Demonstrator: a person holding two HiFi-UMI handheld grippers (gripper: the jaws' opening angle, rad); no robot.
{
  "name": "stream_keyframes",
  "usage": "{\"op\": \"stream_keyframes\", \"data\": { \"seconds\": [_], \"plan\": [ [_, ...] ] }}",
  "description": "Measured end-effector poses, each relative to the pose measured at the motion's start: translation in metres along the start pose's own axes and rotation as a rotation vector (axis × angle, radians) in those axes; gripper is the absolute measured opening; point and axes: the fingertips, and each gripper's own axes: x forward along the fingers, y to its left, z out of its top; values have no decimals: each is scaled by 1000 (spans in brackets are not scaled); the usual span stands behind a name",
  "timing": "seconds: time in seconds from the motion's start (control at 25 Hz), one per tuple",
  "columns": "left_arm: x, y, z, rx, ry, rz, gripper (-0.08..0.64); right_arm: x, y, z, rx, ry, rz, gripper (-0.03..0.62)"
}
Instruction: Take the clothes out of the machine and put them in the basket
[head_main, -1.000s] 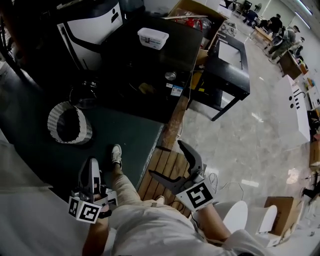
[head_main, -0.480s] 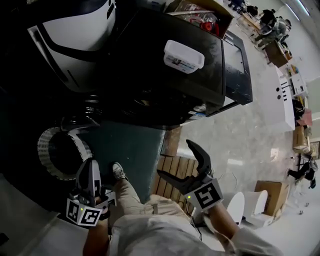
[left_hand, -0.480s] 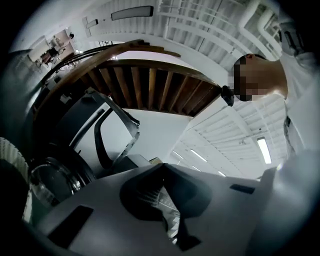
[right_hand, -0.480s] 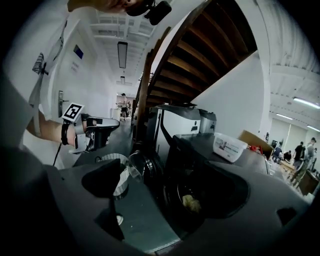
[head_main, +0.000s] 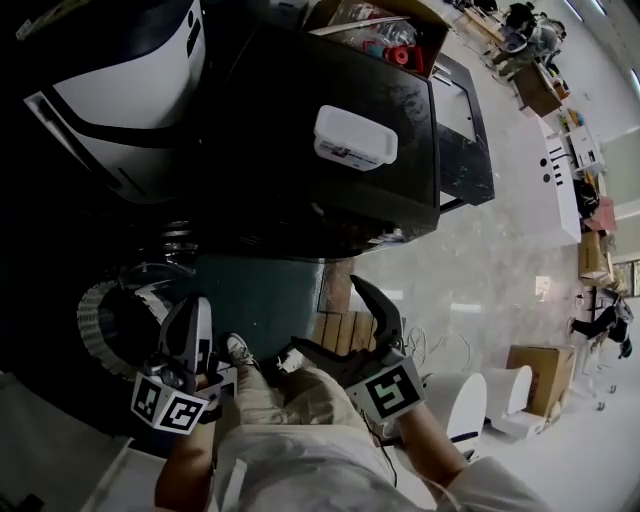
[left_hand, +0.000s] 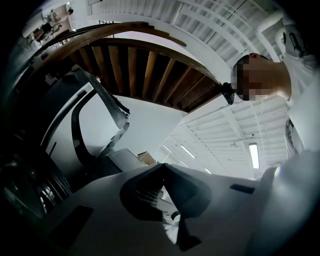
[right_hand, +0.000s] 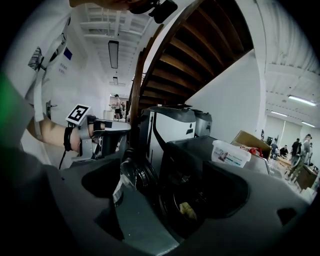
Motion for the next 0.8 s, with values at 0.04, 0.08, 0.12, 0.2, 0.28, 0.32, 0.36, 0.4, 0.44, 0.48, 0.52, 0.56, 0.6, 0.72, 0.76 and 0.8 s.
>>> {"op": "stream_keyframes", "data": {
  "seconds": [0.04,0.08,0.12,0.2,0.28,0.32,0.36,0.4,0.44,0.48,0.52,0.56,0.6,0.72,0.76,0.8],
  "plan": [
    [5,2,-2,0,3,6,13,4,-4,-2,8,-4,1,502],
    [9,5,-3,0,3,13,12,8,-6,-4,13,-4,6,502],
    [12,7,-4,3,1,17,12,13,-8,-7,14,-1,14,502],
    [17,15,-11,13,-3,17,12,26,-11,-17,3,-1,29,502],
    [19,27,-29,23,-6,5,12,40,-14,-34,-13,4,30,502],
    [18,37,-41,24,-7,2,12,49,-14,-47,-21,13,27,502],
    [17,51,-55,20,-8,5,14,60,-14,-61,-26,24,26,502],
    [14,68,-69,12,-9,15,14,72,-12,-77,-29,36,27,502],
    [10,86,-83,2,-12,28,13,85,-9,-93,-35,44,33,502],
    [5,102,-95,-2,-17,39,12,98,-5,-109,-44,51,42,502],
    [-1,117,-105,1,-22,45,12,111,0,-125,-52,59,52,502],
    [-6,130,-114,6,-27,46,12,124,5,-142,-56,68,59,502],
    [-10,143,-123,8,-31,43,13,137,9,-158,-56,77,62,502],
    [-17,180,-145,2,-35,33,12,178,20,-197,-69,85,58,502],
    [-18,191,-152,8,-34,32,12,191,22,-208,-83,85,63,502],
    [-18,201,-158,17,-34,31,12,205,24,-217,-97,79,68,502]
  ]
}}
